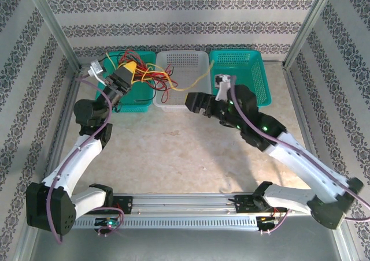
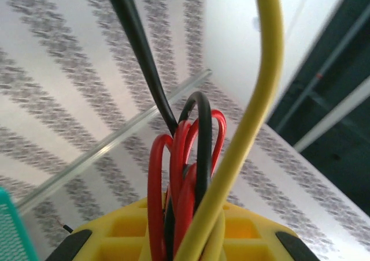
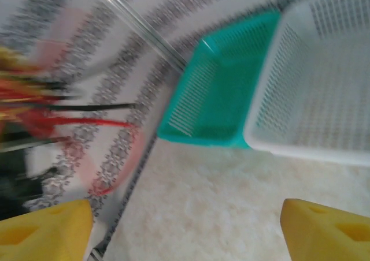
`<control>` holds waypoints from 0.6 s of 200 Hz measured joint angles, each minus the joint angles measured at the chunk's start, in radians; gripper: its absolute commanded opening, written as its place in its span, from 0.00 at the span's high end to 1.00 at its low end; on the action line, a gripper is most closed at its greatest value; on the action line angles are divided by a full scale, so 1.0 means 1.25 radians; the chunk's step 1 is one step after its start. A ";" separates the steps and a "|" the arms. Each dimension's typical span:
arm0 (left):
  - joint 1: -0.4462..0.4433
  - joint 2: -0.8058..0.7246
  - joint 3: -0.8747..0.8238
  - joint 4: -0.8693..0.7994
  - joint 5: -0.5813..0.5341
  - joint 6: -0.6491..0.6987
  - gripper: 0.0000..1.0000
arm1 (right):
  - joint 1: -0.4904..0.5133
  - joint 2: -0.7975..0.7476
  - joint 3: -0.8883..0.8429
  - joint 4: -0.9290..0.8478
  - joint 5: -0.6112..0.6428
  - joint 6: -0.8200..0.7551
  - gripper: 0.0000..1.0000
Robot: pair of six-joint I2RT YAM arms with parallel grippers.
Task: Untangle the cables
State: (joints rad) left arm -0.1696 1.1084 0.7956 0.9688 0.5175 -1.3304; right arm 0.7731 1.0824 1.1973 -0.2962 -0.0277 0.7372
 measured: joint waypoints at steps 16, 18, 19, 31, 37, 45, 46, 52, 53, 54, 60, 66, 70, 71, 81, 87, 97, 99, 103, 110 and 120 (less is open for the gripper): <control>0.001 -0.010 -0.002 -0.078 -0.018 0.033 1.00 | 0.046 -0.034 0.005 0.003 0.038 -0.028 0.17; 0.001 -0.013 -0.002 -0.092 -0.020 0.041 1.00 | 0.049 -0.035 0.007 0.002 0.040 -0.032 0.17; 0.001 -0.013 -0.002 -0.097 -0.020 0.042 1.00 | 0.052 -0.035 0.009 0.001 0.042 -0.036 0.18; 0.001 -0.021 0.007 -0.186 -0.023 0.081 1.00 | 0.067 -0.027 0.037 -0.015 0.052 -0.057 0.20; 0.001 -0.021 0.017 -0.226 -0.022 0.098 1.00 | 0.070 -0.017 0.055 -0.026 0.055 -0.067 0.21; 0.001 -0.019 0.031 -0.275 -0.016 0.121 1.00 | 0.070 0.000 0.086 -0.048 0.055 -0.084 0.22; 0.001 -0.019 0.032 -0.282 -0.016 0.124 1.00 | 0.070 0.003 0.093 -0.053 0.055 -0.089 0.23; 0.001 -0.018 0.039 -0.307 -0.012 0.138 1.00 | 0.070 0.019 0.125 -0.076 0.056 -0.101 0.24; 0.001 -0.018 0.040 -0.312 -0.009 0.140 1.00 | 0.070 0.021 0.130 -0.079 0.056 -0.103 0.24; 0.001 -0.017 0.041 -0.315 -0.009 0.142 1.00 | 0.070 0.025 0.139 -0.087 0.056 -0.106 0.24; 0.001 -0.017 0.045 -0.335 -0.001 0.153 1.00 | 0.070 0.046 0.182 -0.115 0.055 -0.121 0.25; 0.001 -0.016 0.049 -0.354 0.006 0.162 1.00 | 0.070 0.067 0.226 -0.138 0.055 -0.135 0.26; 0.001 -0.016 0.049 -0.363 0.011 0.166 1.00 | 0.070 0.083 0.260 -0.155 0.054 -0.140 0.26; 0.001 -0.016 0.049 -0.366 0.013 0.168 1.00 | 0.070 0.086 0.266 -0.158 0.054 -0.143 0.26; 0.001 -0.016 0.049 -0.387 0.026 0.179 1.00 | 0.069 0.124 0.343 -0.193 0.048 -0.170 0.25; 0.001 -0.016 0.049 -0.397 0.032 0.183 1.00 | 0.069 0.140 0.374 -0.207 0.043 -0.181 0.25; 0.001 -0.014 0.050 -0.410 0.049 0.190 1.00 | 0.069 0.167 0.425 -0.234 0.030 -0.203 0.25; 0.001 -0.013 0.050 -0.412 0.054 0.192 1.00 | 0.069 0.172 0.432 -0.238 0.028 -0.207 0.25; 0.001 -0.012 0.050 -0.416 0.063 0.195 1.00 | 0.067 0.183 0.452 -0.254 0.023 -0.216 0.25; 0.001 -0.008 0.052 -0.421 0.079 0.200 1.00 | 0.064 0.205 0.483 -0.277 0.013 -0.229 0.26; 0.001 -0.005 0.056 -0.430 0.101 0.206 1.00 | 0.052 0.239 0.526 -0.309 -0.009 -0.246 0.30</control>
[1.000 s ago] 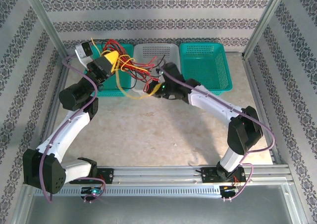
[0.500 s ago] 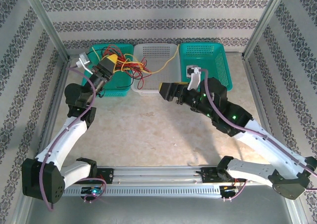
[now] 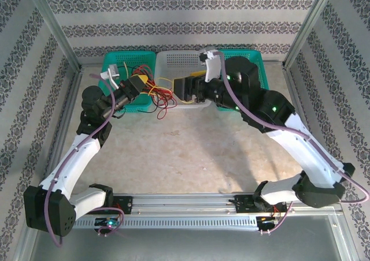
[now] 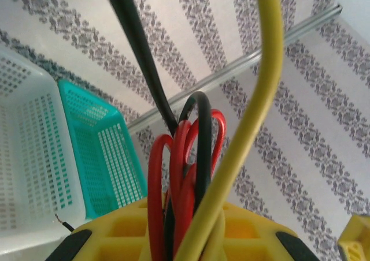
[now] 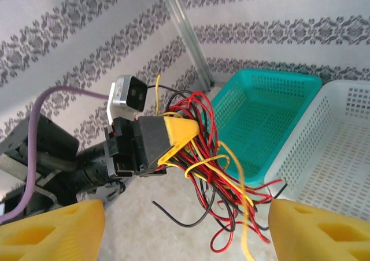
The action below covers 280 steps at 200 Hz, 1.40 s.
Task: Untangle the cables
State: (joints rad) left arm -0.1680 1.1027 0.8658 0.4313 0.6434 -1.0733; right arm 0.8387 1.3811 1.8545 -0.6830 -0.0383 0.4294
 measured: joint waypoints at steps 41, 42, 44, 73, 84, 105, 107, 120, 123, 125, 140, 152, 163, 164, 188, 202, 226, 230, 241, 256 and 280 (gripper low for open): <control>0.000 0.001 0.035 -0.036 0.064 0.035 1.00 | -0.039 0.134 0.123 -0.121 -0.073 -0.039 0.45; 0.000 0.001 0.036 -0.036 0.066 0.037 1.00 | -0.039 0.137 0.124 -0.124 -0.074 -0.038 0.46; 0.000 0.001 0.037 -0.036 0.068 0.038 1.00 | -0.039 0.140 0.126 -0.128 -0.076 -0.038 0.46; 0.000 0.001 0.041 -0.043 0.099 0.051 1.00 | -0.040 0.181 0.135 -0.181 -0.109 -0.048 0.53; 0.000 0.001 0.041 -0.050 0.109 0.054 1.00 | -0.040 0.191 0.144 -0.194 -0.119 -0.046 0.60; 0.000 0.001 0.041 -0.051 0.120 0.055 1.00 | -0.040 0.206 0.162 -0.210 -0.132 -0.047 0.78; 0.000 0.000 0.041 -0.051 0.120 0.055 1.00 | -0.040 0.207 0.163 -0.211 -0.132 -0.051 0.79; 0.000 -0.002 0.040 -0.051 0.126 0.055 1.00 | -0.040 0.207 0.164 -0.215 -0.134 -0.052 0.93; 0.000 -0.002 0.040 -0.051 0.127 0.055 1.00 | -0.040 0.207 0.164 -0.217 -0.135 -0.047 0.96; 0.000 -0.002 0.040 -0.051 0.128 0.055 1.00 | -0.040 0.207 0.164 -0.218 -0.136 -0.047 0.99; 0.000 -0.003 0.040 -0.051 0.132 0.055 1.00 | -0.040 0.207 0.164 -0.220 -0.136 -0.049 1.00; 0.000 -0.002 0.039 -0.051 0.135 0.054 1.00 | -0.040 0.207 0.164 -0.222 -0.136 -0.049 1.00; 0.000 -0.002 0.039 -0.050 0.138 0.054 1.00 | -0.040 0.207 0.164 -0.223 -0.135 -0.050 1.00; 0.000 -0.002 0.039 -0.050 0.138 0.054 1.00 | -0.040 0.207 0.164 -0.223 -0.135 -0.050 1.00; 0.000 0.005 0.039 -0.035 0.160 0.041 1.00 | -0.054 0.207 0.165 -0.223 -0.134 -0.056 1.00; 0.000 0.024 0.038 0.022 0.189 0.005 1.00 | -0.080 0.207 0.166 -0.223 -0.155 -0.056 1.00; 0.000 0.092 0.033 0.252 0.238 -0.142 1.00 | -0.151 0.210 0.165 -0.214 -0.222 -0.056 1.00; 0.000 0.108 0.033 0.303 0.241 -0.178 1.00 | -0.164 0.210 0.161 -0.205 -0.237 -0.055 1.00; 0.000 0.148 0.033 0.424 0.246 -0.261 1.00 | -0.196 0.209 0.139 -0.174 -0.278 -0.049 1.00; 0.000 0.181 0.033 0.520 0.245 -0.332 1.00 | -0.231 0.200 0.067 -0.100 -0.339 -0.026 1.00; 0.000 0.177 0.033 0.568 0.232 -0.361 1.00 | -0.256 0.191 -0.116 0.067 -0.426 0.041 1.00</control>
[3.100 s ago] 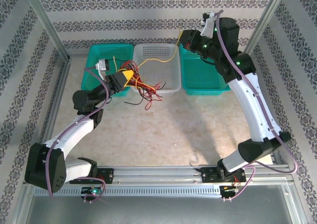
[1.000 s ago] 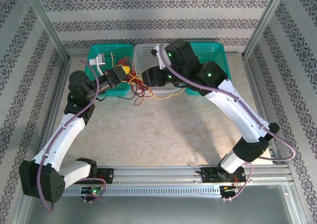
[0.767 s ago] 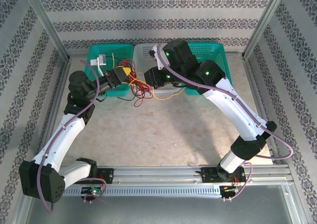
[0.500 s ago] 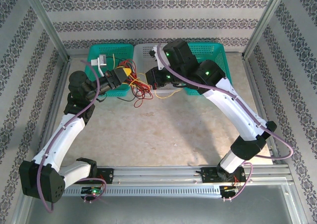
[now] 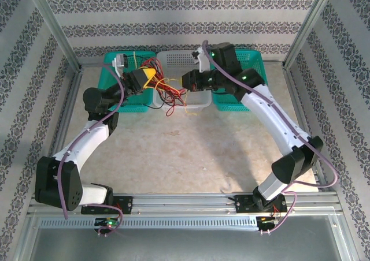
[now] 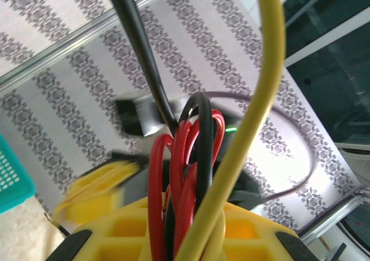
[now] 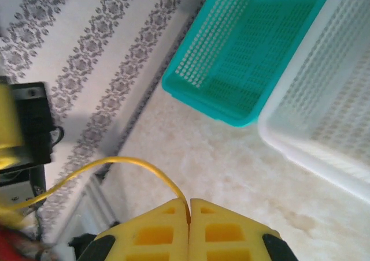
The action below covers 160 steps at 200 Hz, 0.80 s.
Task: Untangle the cables
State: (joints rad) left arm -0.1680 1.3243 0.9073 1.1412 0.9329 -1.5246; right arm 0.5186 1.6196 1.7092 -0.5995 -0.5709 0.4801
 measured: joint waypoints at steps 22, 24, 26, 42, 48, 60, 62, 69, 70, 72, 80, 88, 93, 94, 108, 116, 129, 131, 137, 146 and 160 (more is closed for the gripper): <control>-0.001 -0.002 0.000 0.041 -0.039 -0.009 1.00 | 0.013 -0.011 -0.215 0.238 -0.071 0.117 1.00; -0.002 -0.002 0.000 0.044 -0.045 -0.011 1.00 | 0.015 -0.013 -0.234 0.260 -0.075 0.125 1.00; -0.002 -0.002 0.000 0.047 -0.049 -0.011 1.00 | 0.016 -0.013 -0.246 0.275 -0.078 0.132 1.00; -0.006 -0.002 0.000 0.061 -0.092 0.001 1.00 | 0.044 -0.016 -0.357 0.425 -0.090 0.219 1.00; -0.010 -0.002 0.000 0.062 -0.108 0.009 1.00 | 0.060 -0.017 -0.382 0.468 -0.089 0.241 1.00; -0.016 -0.004 -0.011 0.063 -0.155 0.033 1.00 | 0.098 -0.030 -0.424 0.546 -0.071 0.280 1.00; -0.016 -0.005 -0.014 0.063 -0.164 0.040 1.00 | 0.107 -0.033 -0.430 0.558 -0.068 0.287 1.00; -0.018 -0.010 -0.025 0.059 -0.194 0.068 1.00 | 0.137 -0.048 -0.452 0.593 -0.051 0.308 1.00; -0.018 -0.010 -0.026 0.058 -0.197 0.070 1.00 | 0.140 -0.049 -0.454 0.596 -0.049 0.311 1.00; -0.018 -0.012 -0.029 0.056 -0.204 0.076 1.00 | 0.149 -0.055 -0.460 0.604 -0.041 0.315 1.00; -0.018 -0.022 -0.040 0.033 -0.232 0.123 1.00 | 0.181 -0.074 -0.483 0.632 -0.020 0.335 1.00; -0.018 -0.034 -0.049 0.003 -0.256 0.169 1.00 | 0.210 -0.094 -0.501 0.649 0.001 0.353 1.00; -0.020 -0.043 -0.057 -0.016 -0.275 0.202 1.00 | 0.227 -0.105 -0.508 0.652 0.015 0.362 1.00; -0.020 -0.044 -0.059 -0.019 -0.277 0.207 1.00 | 0.231 -0.108 -0.510 0.653 0.017 0.364 1.00; -0.021 -0.063 -0.094 -0.048 -0.321 0.275 1.00 | 0.266 -0.137 -0.513 0.651 0.051 0.377 1.00; -0.021 -0.066 -0.117 -0.058 -0.339 0.302 1.00 | 0.280 -0.161 -0.513 0.642 0.072 0.378 1.00; -0.021 -0.064 -0.157 -0.071 -0.361 0.333 1.00 | 0.291 -0.210 -0.512 0.610 0.107 0.375 1.00; -0.021 -0.064 -0.164 -0.073 -0.363 0.337 1.00 | 0.291 -0.219 -0.512 0.603 0.114 0.374 1.00; -0.021 -0.063 -0.185 -0.079 -0.369 0.344 1.00 | 0.291 -0.246 -0.508 0.581 0.132 0.370 1.00; -0.021 -0.063 -0.217 -0.085 -0.372 0.353 1.00 | 0.290 -0.284 -0.495 0.541 0.162 0.360 1.00; -0.021 -0.075 -0.267 -0.105 -0.373 0.363 1.00 | 0.280 -0.336 -0.441 0.456 0.219 0.330 1.00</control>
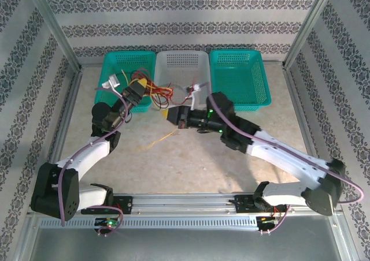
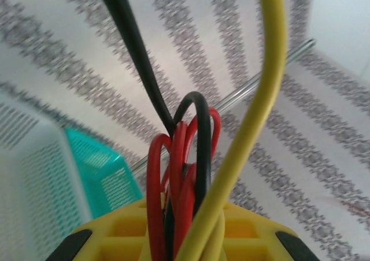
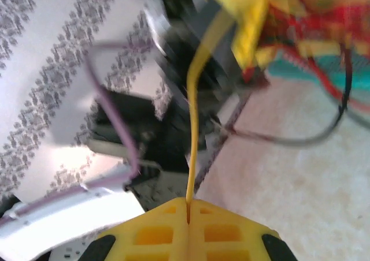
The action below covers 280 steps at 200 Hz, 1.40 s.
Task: Untangle the cables
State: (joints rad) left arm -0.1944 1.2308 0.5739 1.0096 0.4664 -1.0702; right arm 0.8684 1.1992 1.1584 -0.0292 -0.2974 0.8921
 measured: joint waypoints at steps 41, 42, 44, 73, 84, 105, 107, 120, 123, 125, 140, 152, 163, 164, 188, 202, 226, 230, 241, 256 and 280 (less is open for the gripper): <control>-0.001 -0.097 -0.096 -0.043 0.028 0.013 1.00 | -0.137 -0.070 0.151 -0.219 0.121 -0.067 1.00; -0.001 -0.099 -0.099 -0.043 0.028 0.013 1.00 | -0.140 -0.071 0.151 -0.223 0.122 -0.068 1.00; -0.002 -0.103 -0.103 -0.042 0.029 0.013 1.00 | -0.149 -0.074 0.152 -0.230 0.124 -0.069 1.00; -0.016 -0.106 -0.179 -0.038 0.032 0.013 1.00 | -0.231 -0.071 0.152 -0.335 0.128 -0.081 1.00; -0.022 -0.091 -0.201 -0.040 0.035 0.013 1.00 | -0.245 -0.066 0.152 -0.369 0.126 -0.089 1.00; -0.042 -0.055 -0.212 -0.039 0.039 0.013 0.87 | -0.264 -0.060 0.152 -0.415 0.117 -0.098 1.00; -0.044 -0.052 -0.212 -0.038 0.039 0.013 0.82 | -0.265 -0.060 0.152 -0.418 0.118 -0.098 1.00; -0.062 -0.021 -0.214 -0.022 0.035 0.016 0.62 | -0.269 -0.059 0.155 -0.436 0.118 -0.107 1.00; -0.065 -0.014 -0.215 -0.019 0.031 0.016 0.60 | -0.269 -0.058 0.156 -0.437 0.119 -0.108 1.00; -0.068 -0.006 -0.217 -0.017 0.028 0.016 0.59 | -0.271 -0.058 0.157 -0.437 0.121 -0.110 1.00; -0.075 0.054 -0.237 -0.003 -0.001 0.015 0.57 | -0.284 -0.060 0.176 -0.434 0.139 -0.115 1.00; -0.078 0.106 -0.254 0.000 -0.024 0.011 0.66 | -0.293 -0.067 0.188 -0.432 0.152 -0.121 1.00; -0.085 0.153 -0.266 0.014 -0.047 0.011 0.61 | -0.296 -0.073 0.198 -0.432 0.163 -0.128 1.00; -0.085 0.157 -0.266 0.016 -0.049 0.010 0.61 | -0.296 -0.074 0.199 -0.432 0.163 -0.128 1.00; -0.093 0.253 -0.268 0.080 -0.070 -0.013 0.00 | -0.301 -0.078 0.220 -0.434 0.164 -0.138 1.00; -0.095 0.294 -0.268 0.118 -0.074 -0.034 0.00 | -0.301 -0.078 0.225 -0.435 0.162 -0.146 1.00; -0.096 0.311 -0.268 0.148 -0.072 -0.065 0.01 | -0.298 -0.078 0.225 -0.435 0.146 -0.157 1.00; -0.096 0.306 -0.268 0.147 -0.073 -0.068 0.00 | -0.296 -0.078 0.225 -0.435 0.140 -0.158 1.00; -0.096 0.262 -0.269 0.117 -0.079 -0.070 0.00 | -0.283 -0.077 0.226 -0.434 0.129 -0.170 1.00; -0.097 0.136 -0.261 -0.023 -0.108 -0.055 0.01 | -0.254 -0.069 0.237 -0.435 0.120 -0.190 1.00; -0.121 -0.148 -0.186 -0.399 -0.239 0.035 0.01 | -0.202 -0.042 0.270 -0.434 0.117 -0.225 1.00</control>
State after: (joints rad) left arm -0.3450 1.0454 0.3420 0.5114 0.1677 -1.0260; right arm 0.6155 1.1465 1.4963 -0.5716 -0.1516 0.6113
